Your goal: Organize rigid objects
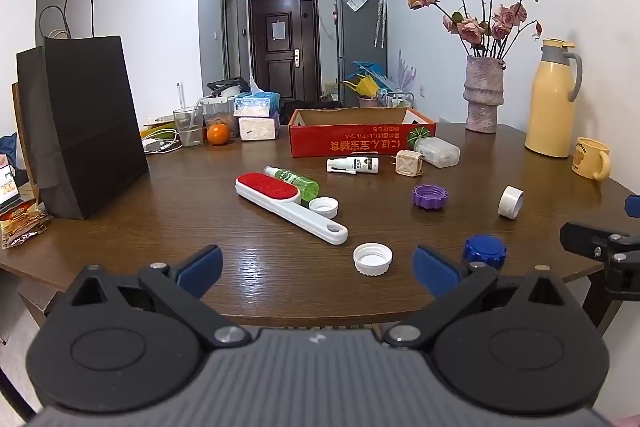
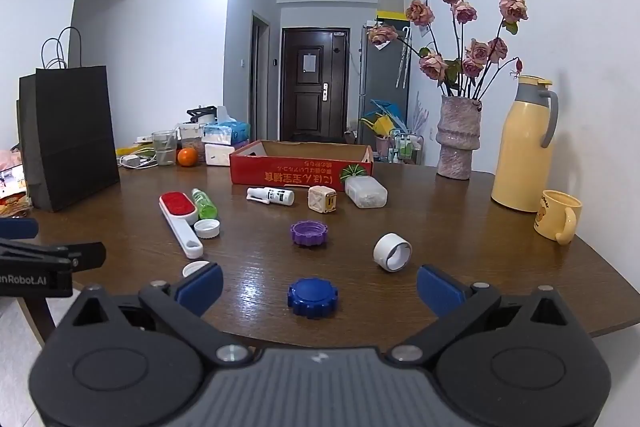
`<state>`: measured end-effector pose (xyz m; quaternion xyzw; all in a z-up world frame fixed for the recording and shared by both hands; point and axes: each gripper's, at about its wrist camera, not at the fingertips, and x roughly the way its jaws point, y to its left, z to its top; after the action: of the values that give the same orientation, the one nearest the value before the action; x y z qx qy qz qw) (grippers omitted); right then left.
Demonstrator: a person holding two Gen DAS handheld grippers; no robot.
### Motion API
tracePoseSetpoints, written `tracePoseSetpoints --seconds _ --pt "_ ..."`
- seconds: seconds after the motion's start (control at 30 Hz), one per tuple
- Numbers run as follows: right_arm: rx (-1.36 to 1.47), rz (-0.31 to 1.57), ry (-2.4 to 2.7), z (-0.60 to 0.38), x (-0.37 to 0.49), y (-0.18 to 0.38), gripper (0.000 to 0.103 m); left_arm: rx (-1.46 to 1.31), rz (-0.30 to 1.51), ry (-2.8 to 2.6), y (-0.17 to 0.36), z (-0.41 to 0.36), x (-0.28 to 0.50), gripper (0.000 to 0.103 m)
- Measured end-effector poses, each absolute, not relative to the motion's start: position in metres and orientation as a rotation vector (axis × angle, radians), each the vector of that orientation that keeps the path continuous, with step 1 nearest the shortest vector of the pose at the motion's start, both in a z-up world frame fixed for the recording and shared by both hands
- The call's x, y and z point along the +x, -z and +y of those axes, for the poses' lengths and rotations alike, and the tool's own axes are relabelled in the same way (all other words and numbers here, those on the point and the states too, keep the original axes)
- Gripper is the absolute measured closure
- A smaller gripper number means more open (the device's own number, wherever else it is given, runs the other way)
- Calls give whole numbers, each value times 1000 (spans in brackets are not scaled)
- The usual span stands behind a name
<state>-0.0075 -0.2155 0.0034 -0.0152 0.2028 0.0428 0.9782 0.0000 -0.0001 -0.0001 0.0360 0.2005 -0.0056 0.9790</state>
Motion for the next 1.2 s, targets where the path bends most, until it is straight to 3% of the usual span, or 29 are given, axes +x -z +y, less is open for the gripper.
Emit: tracePoseSetpoints --seconds 1.2 --pt "-22 385 -88 -217 -9 -2 0 49 411 19 -1 5 -1 0"
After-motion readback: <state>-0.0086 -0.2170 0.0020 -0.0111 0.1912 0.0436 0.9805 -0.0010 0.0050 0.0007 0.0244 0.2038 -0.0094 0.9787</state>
